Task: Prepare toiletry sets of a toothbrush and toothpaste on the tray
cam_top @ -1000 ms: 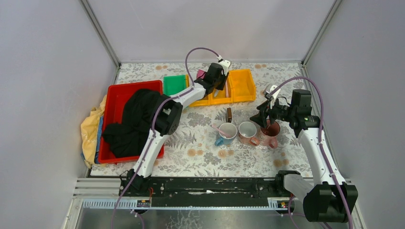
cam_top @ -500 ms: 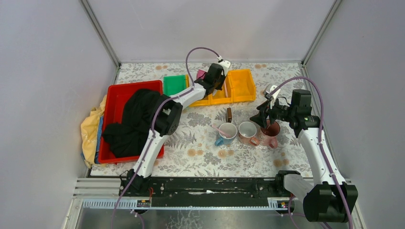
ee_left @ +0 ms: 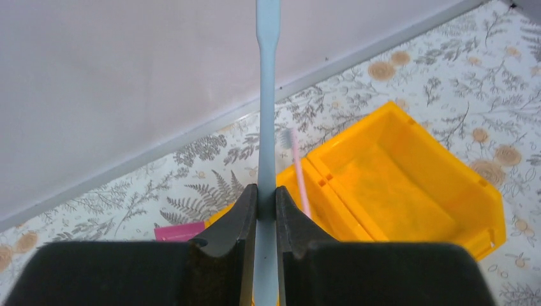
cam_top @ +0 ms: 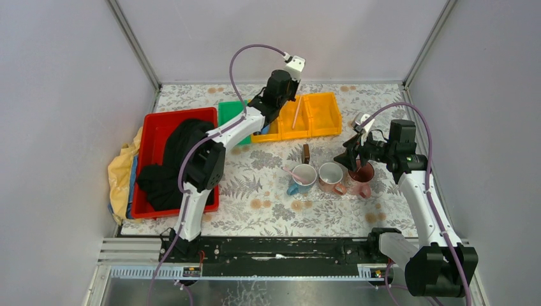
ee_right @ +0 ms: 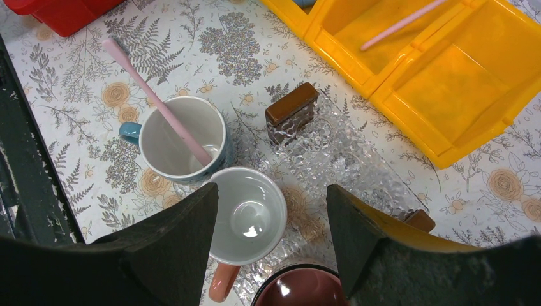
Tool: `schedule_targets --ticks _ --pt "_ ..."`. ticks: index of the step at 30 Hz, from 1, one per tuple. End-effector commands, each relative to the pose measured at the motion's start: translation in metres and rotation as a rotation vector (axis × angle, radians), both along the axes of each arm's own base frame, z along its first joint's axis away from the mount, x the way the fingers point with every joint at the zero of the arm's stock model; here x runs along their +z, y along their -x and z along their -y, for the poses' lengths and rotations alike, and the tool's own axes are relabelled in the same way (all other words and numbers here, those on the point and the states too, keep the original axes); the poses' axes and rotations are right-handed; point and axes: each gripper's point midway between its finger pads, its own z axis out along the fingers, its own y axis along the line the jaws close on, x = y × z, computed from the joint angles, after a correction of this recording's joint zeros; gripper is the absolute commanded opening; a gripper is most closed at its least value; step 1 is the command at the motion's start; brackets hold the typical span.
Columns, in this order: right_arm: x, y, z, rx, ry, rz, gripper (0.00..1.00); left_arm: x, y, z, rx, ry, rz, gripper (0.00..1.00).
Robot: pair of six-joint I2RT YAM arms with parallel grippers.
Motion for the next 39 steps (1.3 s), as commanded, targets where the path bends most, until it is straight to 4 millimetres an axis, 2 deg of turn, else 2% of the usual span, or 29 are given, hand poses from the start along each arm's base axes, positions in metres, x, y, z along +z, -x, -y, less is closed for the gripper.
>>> schedule_targets --ticks 1,6,10,17,18,23,29,35,39 --pt "0.012 -0.004 0.000 0.013 -0.005 0.037 0.70 0.023 -0.006 -0.006 0.027 0.011 0.088 0.00" --pt "0.012 -0.004 -0.001 0.016 -0.008 0.037 0.70 0.039 0.002 -0.002 -0.012 0.048 0.104 0.00" --pt "0.012 -0.002 -0.003 0.025 -0.020 0.027 0.70 0.057 0.028 0.009 -0.128 0.120 0.132 0.00" --pt "0.018 0.004 -0.009 0.062 -0.057 0.020 0.70 0.099 0.085 0.009 -0.279 0.286 0.209 0.00" --pt "0.020 0.005 -0.010 0.069 -0.064 0.022 0.70 0.099 0.095 0.010 -0.307 0.307 0.208 0.00" --pt "0.032 0.014 -0.017 0.115 -0.108 0.026 0.70 0.129 0.136 0.007 -0.407 0.441 0.252 0.00" --pt "0.051 0.027 -0.029 0.189 -0.205 -0.010 0.72 0.165 0.198 -0.004 -0.538 0.634 0.296 0.00" --pt "0.080 0.050 -0.044 0.323 -0.359 -0.064 0.74 0.175 0.260 -0.011 -0.659 0.781 0.303 0.00" --pt "0.093 0.054 -0.047 0.354 -0.396 -0.077 0.76 0.176 0.295 -0.012 -0.694 0.855 0.307 0.00"
